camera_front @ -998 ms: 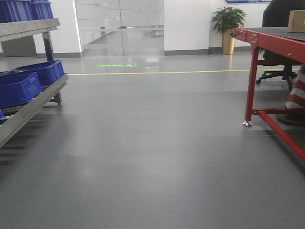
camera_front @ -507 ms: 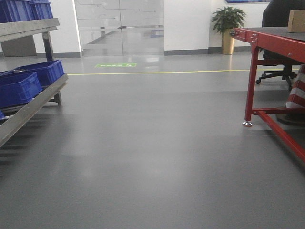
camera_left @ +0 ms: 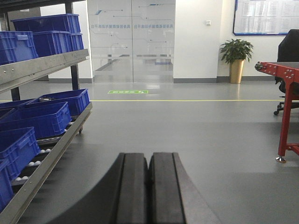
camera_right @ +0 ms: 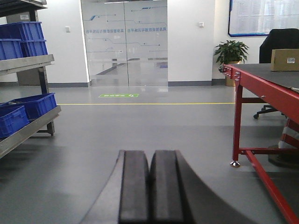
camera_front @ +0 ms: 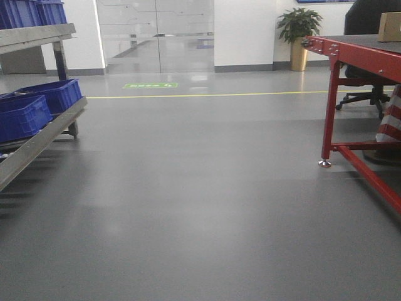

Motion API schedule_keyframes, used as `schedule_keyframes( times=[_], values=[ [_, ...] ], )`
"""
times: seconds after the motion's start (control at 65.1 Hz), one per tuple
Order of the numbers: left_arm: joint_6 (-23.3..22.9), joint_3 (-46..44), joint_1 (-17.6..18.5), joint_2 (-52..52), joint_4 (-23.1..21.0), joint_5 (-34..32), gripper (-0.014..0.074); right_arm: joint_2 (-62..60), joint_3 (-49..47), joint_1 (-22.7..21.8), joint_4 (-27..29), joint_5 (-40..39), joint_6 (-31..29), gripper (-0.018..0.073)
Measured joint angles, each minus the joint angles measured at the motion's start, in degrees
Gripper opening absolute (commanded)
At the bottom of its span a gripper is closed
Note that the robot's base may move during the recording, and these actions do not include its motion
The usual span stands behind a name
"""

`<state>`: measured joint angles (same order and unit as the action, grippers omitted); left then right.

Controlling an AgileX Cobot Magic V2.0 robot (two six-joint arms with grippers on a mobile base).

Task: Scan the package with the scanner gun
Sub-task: 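Drive the base forward and turn toward the red-framed table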

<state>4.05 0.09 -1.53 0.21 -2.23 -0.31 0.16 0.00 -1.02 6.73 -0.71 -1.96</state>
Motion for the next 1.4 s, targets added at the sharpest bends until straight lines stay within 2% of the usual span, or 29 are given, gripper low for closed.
schedule_keyframes(
  times=[1.398],
  values=[
    [0.0,0.0,0.0,0.0,0.0,0.0,-0.0111,0.0,0.05,0.0,0.0,0.0,0.0,-0.0162]
  ],
)
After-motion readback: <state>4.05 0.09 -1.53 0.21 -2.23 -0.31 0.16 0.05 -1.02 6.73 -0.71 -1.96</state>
